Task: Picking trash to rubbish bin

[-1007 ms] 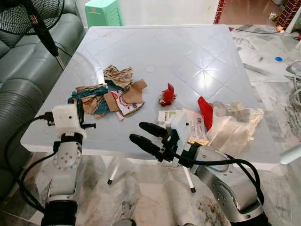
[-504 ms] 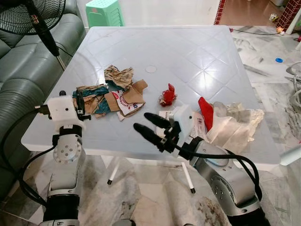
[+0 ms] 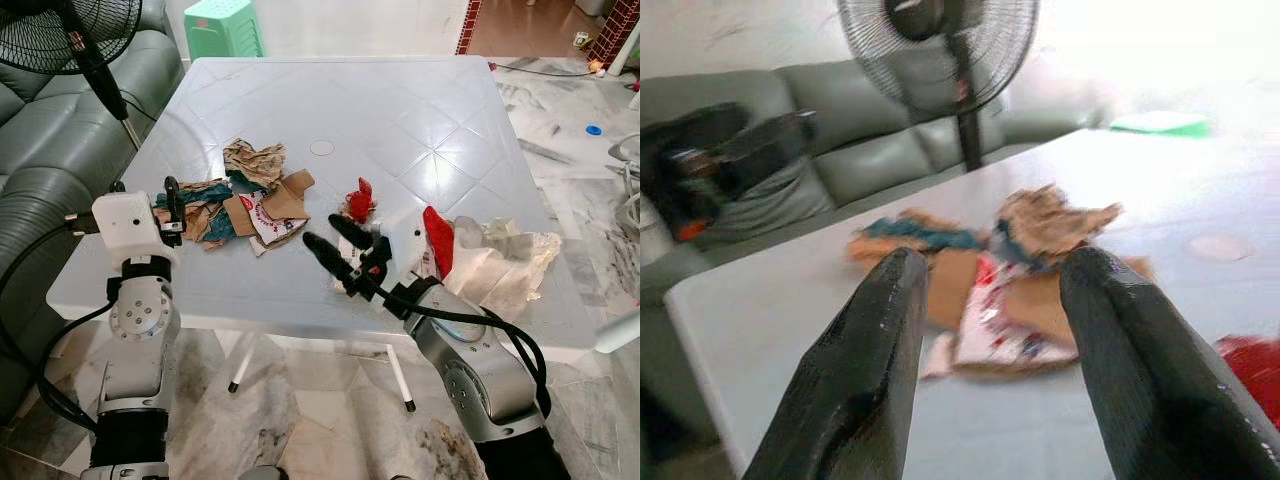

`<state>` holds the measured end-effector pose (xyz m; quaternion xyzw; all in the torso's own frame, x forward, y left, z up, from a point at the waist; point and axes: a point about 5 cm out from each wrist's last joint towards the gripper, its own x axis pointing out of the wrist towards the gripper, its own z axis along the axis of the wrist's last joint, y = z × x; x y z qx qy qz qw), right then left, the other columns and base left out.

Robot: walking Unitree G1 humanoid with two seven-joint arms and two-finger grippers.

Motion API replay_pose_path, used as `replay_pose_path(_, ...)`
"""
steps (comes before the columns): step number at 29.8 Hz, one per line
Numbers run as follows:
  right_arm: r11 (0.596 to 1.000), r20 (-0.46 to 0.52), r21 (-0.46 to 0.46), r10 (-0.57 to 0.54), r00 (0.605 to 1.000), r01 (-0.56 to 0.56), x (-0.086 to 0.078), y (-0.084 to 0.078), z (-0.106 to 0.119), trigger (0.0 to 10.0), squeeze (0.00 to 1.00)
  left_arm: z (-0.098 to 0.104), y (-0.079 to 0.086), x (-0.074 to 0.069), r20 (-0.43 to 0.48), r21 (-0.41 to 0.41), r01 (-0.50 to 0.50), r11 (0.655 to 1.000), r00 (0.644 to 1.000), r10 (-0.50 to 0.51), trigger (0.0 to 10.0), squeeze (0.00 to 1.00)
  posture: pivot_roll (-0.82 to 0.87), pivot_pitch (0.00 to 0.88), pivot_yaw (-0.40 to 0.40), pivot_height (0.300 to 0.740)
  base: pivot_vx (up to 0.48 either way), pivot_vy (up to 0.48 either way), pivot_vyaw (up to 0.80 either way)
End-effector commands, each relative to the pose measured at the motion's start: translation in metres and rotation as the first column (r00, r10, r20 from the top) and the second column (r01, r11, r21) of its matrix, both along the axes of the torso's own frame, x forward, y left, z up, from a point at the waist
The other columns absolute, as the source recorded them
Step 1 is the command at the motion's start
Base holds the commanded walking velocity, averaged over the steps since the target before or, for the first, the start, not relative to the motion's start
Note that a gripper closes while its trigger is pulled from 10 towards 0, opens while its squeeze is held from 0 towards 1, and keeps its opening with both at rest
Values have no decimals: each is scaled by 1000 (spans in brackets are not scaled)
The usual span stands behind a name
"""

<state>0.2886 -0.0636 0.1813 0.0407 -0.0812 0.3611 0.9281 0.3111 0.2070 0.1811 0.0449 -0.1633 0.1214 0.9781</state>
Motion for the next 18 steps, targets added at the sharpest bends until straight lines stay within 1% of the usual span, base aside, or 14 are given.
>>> replay_pose_path(1, 999, 29, 4, -35, 999, 35, 4, -3, 5, 10000, 0, 15, 1, 0, 41, 12, -3, 1000, 999, 3, 10000, 957, 22, 46, 31, 740, 0, 0, 0)
replay_pose_path(2, 999, 32, 4, -38, 999, 38, 5, -3, 5, 10000, 0, 16, 2, 0, 43, 11, -5, 1000, 999, 4, 10000, 55, 23, 44, 31, 740, 0, 0, 0)
replay_pose_path(3, 999, 35, 3, -42, 999, 42, 6, -3, 5, 10000, 0, 17, 3, 1, 45, 11, -8, 1000, 999, 7, 10000, 0, 25, 43, 31, 740, 0, 0, 0)
replay_pose_path(4, 999, 35, 3, -44, 998, 44, 6, -3, 5, 10000, 0, 18, 3, 1, 45, 12, -9, 1000, 999, 8, 10000, 0, 26, 41, 31, 740, 247, 0, 0)
replay_pose_path(7, 999, 39, 2, -47, 998, 47, 7, -3, 5, 10000, 0, 18, 5, 1, 44, 3, -12, 1000, 999, 12, 10000, 0, 27, 40, 31, 740, 317, 299, 0)
replay_pose_path(18, 999, 49, -3, -46, 998, 46, 9, -1, 3, 10000, 0, 18, 2, 1, 31, 11, 10, 1000, 999, -10, 10000, 0, 26, 32, 29, 740, 307, 366, 0)
